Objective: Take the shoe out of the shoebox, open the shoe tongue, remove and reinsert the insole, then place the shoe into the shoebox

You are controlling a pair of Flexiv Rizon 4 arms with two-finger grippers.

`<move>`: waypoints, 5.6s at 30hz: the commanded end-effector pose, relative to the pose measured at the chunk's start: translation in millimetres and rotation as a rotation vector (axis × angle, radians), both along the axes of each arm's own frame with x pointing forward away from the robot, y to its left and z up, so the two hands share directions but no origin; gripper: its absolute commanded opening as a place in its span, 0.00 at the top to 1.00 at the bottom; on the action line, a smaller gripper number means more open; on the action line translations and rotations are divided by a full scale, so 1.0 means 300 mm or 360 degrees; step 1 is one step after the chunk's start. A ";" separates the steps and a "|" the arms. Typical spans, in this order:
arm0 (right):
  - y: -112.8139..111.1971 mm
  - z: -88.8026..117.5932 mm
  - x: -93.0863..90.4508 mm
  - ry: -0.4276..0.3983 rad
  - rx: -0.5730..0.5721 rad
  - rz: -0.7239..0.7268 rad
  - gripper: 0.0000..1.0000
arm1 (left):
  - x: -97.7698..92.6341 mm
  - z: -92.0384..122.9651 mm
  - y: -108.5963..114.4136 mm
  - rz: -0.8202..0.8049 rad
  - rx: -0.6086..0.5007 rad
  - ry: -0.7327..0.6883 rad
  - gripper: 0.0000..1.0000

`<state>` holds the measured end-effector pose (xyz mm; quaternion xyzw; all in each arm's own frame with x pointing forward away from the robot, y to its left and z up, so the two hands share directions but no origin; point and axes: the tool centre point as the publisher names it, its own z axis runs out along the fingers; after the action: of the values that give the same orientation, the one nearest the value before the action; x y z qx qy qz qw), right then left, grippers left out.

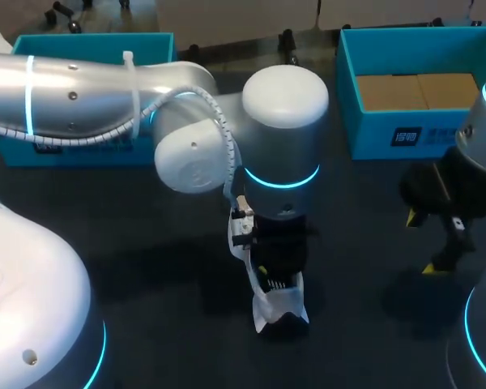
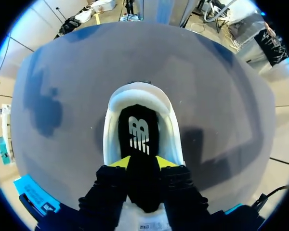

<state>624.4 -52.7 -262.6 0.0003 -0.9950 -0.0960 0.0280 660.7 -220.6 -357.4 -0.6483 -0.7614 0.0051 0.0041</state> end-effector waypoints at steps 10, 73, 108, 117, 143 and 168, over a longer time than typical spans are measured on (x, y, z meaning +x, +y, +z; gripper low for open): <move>0.000 -0.003 -0.003 -0.0003 -0.0002 -0.0001 0.00 | 0.002 -0.012 0.029 0.0067 0.0008 0.0027 0.32; 0.000 -0.003 -0.003 -0.0003 -0.0002 -0.0001 0.00 | 0.068 0.029 0.048 0.0078 0.0032 0.0061 0.00; 0.000 -0.003 -0.003 -0.0003 -0.0002 -0.0001 0.00 | 0.230 0.293 0.109 0.0238 -0.0107 -0.0032 0.65; 0.000 -0.003 -0.003 -0.0003 -0.0002 -0.0001 0.00 | 0.159 0.241 0.099 0.0138 -0.0130 0.0031 0.70; 0.000 -0.003 -0.003 -0.0003 -0.0002 -0.0001 0.00 | 0.060 0.118 0.042 0.0036 -0.0117 0.0109 0.76; 0.000 -0.003 -0.003 -0.0003 -0.0002 -0.0001 0.00 | 0.049 0.232 0.085 0.0153 -0.0186 0.0036 0.66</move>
<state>624.3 -52.8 -262.5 0.0002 -0.9950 -0.0960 0.0279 680.3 -217.4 -319.8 -0.6189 -0.7832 0.0580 -0.0154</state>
